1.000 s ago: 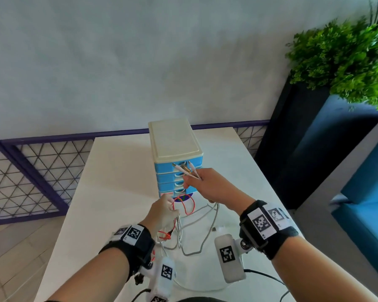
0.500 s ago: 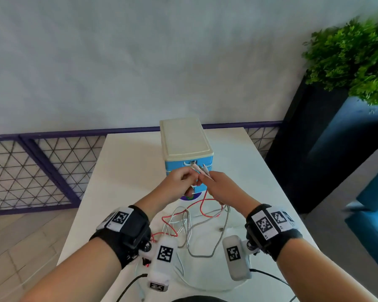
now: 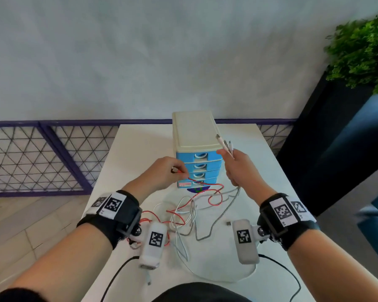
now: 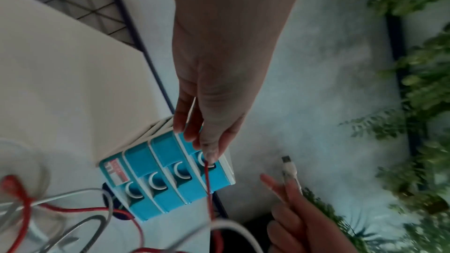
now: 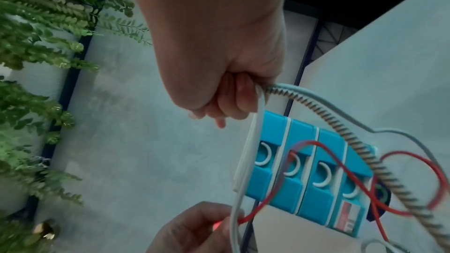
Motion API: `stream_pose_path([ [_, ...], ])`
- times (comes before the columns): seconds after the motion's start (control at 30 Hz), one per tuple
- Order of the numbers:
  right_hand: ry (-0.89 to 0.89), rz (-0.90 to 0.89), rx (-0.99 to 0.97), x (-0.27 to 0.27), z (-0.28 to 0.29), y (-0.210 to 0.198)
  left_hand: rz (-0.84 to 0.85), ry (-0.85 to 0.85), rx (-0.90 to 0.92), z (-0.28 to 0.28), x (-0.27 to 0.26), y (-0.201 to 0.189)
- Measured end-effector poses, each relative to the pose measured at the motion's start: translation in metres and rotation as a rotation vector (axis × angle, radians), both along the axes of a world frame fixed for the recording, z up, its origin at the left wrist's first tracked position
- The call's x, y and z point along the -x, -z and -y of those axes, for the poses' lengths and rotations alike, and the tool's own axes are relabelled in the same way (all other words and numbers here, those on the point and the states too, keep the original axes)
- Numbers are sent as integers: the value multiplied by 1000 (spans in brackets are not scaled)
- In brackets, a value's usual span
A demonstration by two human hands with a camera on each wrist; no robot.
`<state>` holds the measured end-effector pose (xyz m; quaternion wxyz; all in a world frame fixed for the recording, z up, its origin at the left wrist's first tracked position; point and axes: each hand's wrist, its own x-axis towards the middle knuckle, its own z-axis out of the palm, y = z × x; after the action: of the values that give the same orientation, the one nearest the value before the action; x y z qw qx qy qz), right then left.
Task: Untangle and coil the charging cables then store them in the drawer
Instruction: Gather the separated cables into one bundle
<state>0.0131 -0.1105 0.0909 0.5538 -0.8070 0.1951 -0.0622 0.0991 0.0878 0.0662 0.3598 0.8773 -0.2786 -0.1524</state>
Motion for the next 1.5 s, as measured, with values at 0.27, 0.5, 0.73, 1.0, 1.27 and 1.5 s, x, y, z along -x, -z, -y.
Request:
stream_pose_path([
  [0.27,-346,27,-274,8,-18,-12,89,104,276,23,10,-51],
  [0.5,-423,42,-647,9,-14,-25,178,-29,477,33,16,-57],
  [0.73,-537,-24,-717,13,-8,-23,-35,122,528,31,18,-56],
  [1.0,-515,-33,-768,9,-15,-25,18,63,557,33,21,-56],
  [1.27,-217,274,-755,-12,-28,-38,-517,246,518,50,52,-42],
  [1.5,-243,220,-796,-10,-18,-51,-151,400,49,43,50,6],
])
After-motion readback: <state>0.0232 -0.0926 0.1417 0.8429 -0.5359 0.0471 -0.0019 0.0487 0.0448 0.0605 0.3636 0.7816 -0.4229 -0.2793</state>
